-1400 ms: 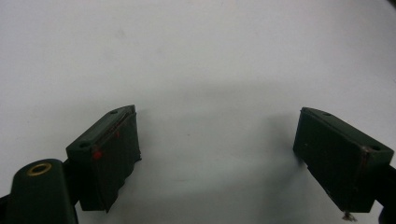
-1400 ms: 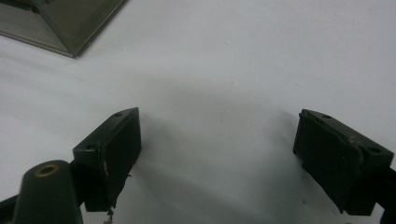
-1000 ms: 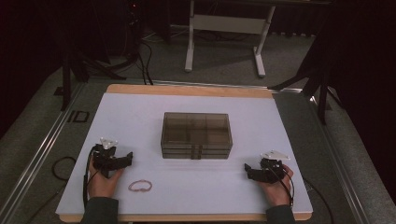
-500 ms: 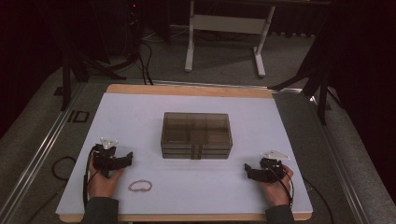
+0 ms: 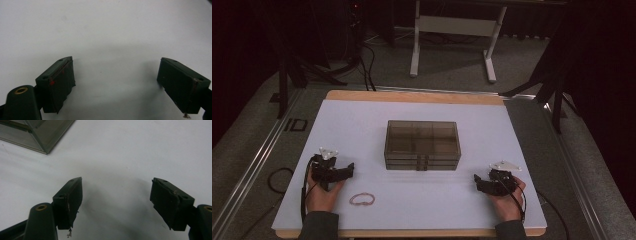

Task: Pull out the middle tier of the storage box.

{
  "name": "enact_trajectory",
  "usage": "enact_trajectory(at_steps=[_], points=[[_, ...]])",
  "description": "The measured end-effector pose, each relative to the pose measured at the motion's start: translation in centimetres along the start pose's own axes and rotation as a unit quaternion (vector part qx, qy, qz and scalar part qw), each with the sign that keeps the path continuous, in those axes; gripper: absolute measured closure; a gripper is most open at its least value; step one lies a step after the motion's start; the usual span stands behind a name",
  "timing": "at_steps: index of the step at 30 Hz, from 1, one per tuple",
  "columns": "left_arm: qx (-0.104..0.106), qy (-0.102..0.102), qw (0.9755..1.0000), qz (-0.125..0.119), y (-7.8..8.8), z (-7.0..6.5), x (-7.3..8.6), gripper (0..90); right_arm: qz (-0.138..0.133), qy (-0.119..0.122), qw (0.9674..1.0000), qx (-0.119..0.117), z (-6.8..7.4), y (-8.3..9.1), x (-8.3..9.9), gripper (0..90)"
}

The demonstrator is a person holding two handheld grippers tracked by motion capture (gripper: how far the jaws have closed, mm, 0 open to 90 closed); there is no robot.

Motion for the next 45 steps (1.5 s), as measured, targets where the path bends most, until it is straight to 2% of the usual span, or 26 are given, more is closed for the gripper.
enact_trajectory(at_steps=[3,18,22,25,45], points=[[0.0,0.0,1.0,0.0,0.0,0.0,0.0,14.4,0.001,0.014,0.9999,0.005,0.0,0.3,-0.3,28.3],[0.0,0.0,1.0,0.0,0.0,0.0,0.0,14.6,-0.007,0.06,0.9982,0.003,1.0,1.6,-1.1,43.7],[0.0,0.0,1.0,0.0,0.0,0.0,0.0,14.6,-0.012,0.077,0.9969,0.008,1.4,2.0,-1.4,49.1],[0.0,0.0,1.0,0.0,0.0,0.0,0.0,14.6,-0.013,0.091,0.9958,0.002,1.8,2.2,-1.6,52.7],[0.0,0.0,1.0,0.0,0.0,0.0,0.0,14.6,-0.021,0.151,0.9883,0.012,4.3,2.8,-2.7,66.5]])
Point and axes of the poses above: each handheld gripper's, and its own axes: y roughly backward along the jaws, x roughly out of its underside, z roughly to its left, the point moved 5 cm from there along -y, roughly forward along the jaws, and after that the axes turned 4 degrees about y, right-handed, at the moved point
